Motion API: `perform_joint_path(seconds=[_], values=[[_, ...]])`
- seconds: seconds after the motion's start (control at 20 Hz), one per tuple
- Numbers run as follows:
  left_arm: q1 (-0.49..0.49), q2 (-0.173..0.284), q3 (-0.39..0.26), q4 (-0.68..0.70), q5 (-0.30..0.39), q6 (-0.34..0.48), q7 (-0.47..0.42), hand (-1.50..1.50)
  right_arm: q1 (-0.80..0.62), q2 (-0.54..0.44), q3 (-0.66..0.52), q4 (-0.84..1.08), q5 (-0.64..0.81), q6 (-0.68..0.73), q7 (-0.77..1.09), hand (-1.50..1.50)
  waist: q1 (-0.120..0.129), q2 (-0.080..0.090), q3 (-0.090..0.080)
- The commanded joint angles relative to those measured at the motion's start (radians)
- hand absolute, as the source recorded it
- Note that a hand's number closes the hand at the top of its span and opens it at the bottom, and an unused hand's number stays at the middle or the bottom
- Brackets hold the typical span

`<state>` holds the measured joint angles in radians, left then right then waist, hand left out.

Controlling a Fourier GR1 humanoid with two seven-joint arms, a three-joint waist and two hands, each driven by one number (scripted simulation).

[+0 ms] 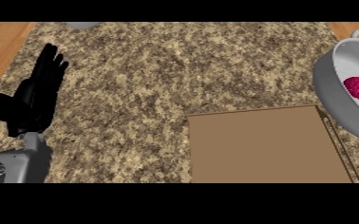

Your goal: Pick the cupcake from the tray and place it in the pot

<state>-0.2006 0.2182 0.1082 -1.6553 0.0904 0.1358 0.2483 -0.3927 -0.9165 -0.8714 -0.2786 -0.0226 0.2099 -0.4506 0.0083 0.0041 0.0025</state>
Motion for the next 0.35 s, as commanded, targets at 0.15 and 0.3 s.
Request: perform_joint_path(seconds=[0.15, 0.3], values=[[0.018, -0.027, -0.002, 0.026, -0.006, -0.008, -0.049, 0.0, 0.088, -0.075, -0.007, 0.057, -0.039, 0.103, -0.055, -1.5, 0.0, 0.001, 0.001], [0.004, 0.014, 0.009, -0.058, -0.006, -0.015, 0.05, 0.0, 0.071, -0.055, 0.023, 0.047, -0.042, 0.077, -0.029, -1.5, 0.002, -0.002, 0.0]])
